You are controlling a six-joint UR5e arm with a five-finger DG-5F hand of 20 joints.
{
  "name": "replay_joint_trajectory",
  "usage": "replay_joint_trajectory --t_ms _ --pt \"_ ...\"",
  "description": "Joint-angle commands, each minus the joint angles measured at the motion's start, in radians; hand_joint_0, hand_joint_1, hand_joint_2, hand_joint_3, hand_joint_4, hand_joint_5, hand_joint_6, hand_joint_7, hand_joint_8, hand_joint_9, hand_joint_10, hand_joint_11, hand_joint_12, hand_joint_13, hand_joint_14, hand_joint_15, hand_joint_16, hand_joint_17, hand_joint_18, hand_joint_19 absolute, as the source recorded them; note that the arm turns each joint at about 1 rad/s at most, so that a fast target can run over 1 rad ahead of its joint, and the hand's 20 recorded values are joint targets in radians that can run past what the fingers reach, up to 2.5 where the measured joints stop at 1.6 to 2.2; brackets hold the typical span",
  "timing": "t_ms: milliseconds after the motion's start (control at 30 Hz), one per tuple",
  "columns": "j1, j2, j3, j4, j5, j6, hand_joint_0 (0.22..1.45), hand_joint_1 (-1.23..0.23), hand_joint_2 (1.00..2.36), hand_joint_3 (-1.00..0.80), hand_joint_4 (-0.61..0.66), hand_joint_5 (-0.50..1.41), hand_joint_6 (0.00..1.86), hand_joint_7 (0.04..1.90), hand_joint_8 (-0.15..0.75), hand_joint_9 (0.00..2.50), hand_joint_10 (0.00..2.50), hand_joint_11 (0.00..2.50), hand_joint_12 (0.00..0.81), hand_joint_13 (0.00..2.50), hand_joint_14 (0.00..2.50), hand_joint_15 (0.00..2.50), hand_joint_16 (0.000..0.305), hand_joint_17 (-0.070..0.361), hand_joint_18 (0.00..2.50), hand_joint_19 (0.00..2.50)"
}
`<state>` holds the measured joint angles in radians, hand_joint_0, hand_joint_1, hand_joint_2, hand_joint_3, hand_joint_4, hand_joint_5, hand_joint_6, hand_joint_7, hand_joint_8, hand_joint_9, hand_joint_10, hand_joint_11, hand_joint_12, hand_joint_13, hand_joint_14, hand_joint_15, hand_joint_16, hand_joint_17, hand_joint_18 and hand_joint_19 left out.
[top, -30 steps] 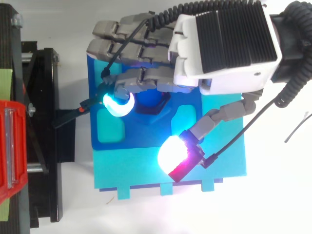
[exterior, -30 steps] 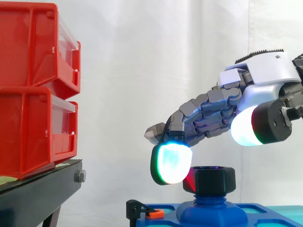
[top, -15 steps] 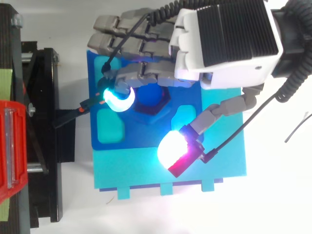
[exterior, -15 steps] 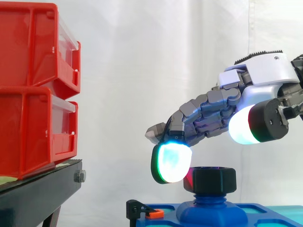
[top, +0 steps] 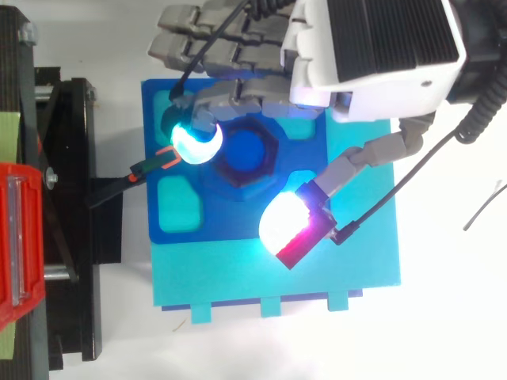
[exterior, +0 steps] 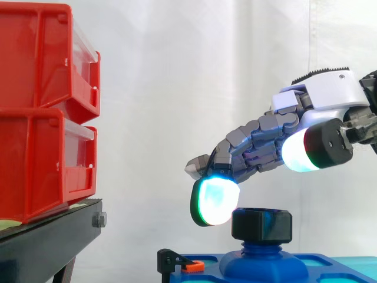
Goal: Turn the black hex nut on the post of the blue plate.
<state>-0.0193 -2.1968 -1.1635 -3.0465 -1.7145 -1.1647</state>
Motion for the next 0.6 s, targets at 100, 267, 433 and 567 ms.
replay_joint_trajectory --t_ms 100,267,433,567 --pt "-0.008 0.000 0.001 -0.017 0.000 0.000 0.40 -0.36 1.00 -0.50 0.29 -0.24 0.50 0.87 0.277 0.00 0.00 0.00 0.418 0.00 0.00 0.00 0.062 0.139 0.00 0.22" --pt "-0.010 0.000 0.002 -0.055 0.000 -0.003 0.40 -0.34 1.00 -0.50 0.29 -0.24 0.50 0.87 0.278 0.00 0.00 0.00 0.415 0.00 0.00 0.00 0.061 0.138 0.00 0.23" --pt "-0.016 0.000 0.007 -0.089 0.000 -0.012 0.41 -0.33 1.00 -0.50 0.30 -0.23 0.50 0.87 0.277 0.00 0.00 0.00 0.413 0.00 0.00 0.00 0.061 0.137 0.00 0.23" --pt "-0.016 0.022 0.005 -0.149 0.006 -0.032 0.41 -0.32 1.00 -0.50 0.29 -0.23 0.50 0.87 0.279 0.00 0.00 0.00 0.414 0.00 0.00 0.00 0.061 0.137 0.00 0.23"
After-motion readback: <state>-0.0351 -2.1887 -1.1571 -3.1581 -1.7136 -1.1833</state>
